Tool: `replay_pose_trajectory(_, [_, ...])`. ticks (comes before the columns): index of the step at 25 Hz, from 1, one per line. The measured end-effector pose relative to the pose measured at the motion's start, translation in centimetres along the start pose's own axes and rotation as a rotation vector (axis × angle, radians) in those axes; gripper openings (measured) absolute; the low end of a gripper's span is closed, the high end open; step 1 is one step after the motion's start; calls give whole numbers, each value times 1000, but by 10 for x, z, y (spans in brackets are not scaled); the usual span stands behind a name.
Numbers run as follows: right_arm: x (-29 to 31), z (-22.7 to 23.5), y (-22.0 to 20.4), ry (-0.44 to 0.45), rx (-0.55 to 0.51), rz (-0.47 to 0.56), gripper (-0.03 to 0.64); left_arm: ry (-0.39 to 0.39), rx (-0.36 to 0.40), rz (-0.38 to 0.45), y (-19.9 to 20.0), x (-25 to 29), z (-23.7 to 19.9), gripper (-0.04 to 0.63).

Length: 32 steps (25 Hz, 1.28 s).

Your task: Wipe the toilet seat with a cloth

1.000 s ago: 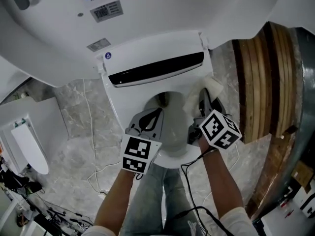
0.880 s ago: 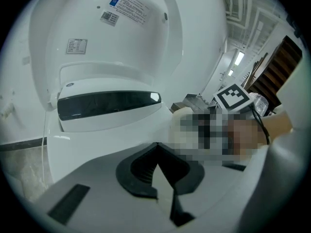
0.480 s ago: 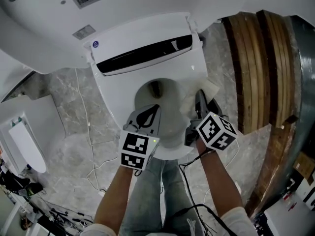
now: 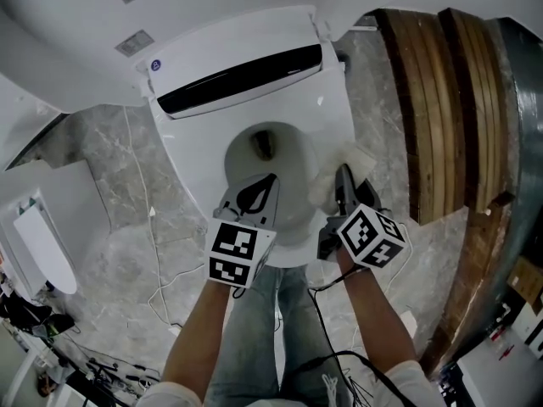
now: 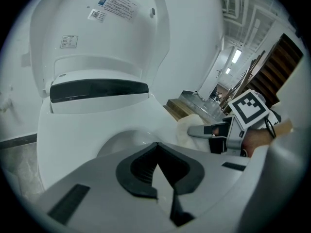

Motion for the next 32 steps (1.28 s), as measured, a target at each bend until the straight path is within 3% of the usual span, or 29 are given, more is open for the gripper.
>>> replay_pose_trajectory(14, [-50,23,-32,24,-58,-21,100,-34,-41,19,-26,-17,31,11])
replay_pose_trajectory(22, [-87,47,-57,38,-65,-52,100,-16,-54,36,-44,-34,45,11])
replay_pose_trajectory(32, [-115,57,-84,113,-106,-108,100,-1,-77,53,-68,-51,69,11])
Point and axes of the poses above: the fingertips, and each gripper's own axes: x forward along the fingers, z to its right, y out of its top, the point moved 10 cm from there along -x, backward along the fingers, and after that the axes turned 11 degrees about z, right-handed, at the moved point
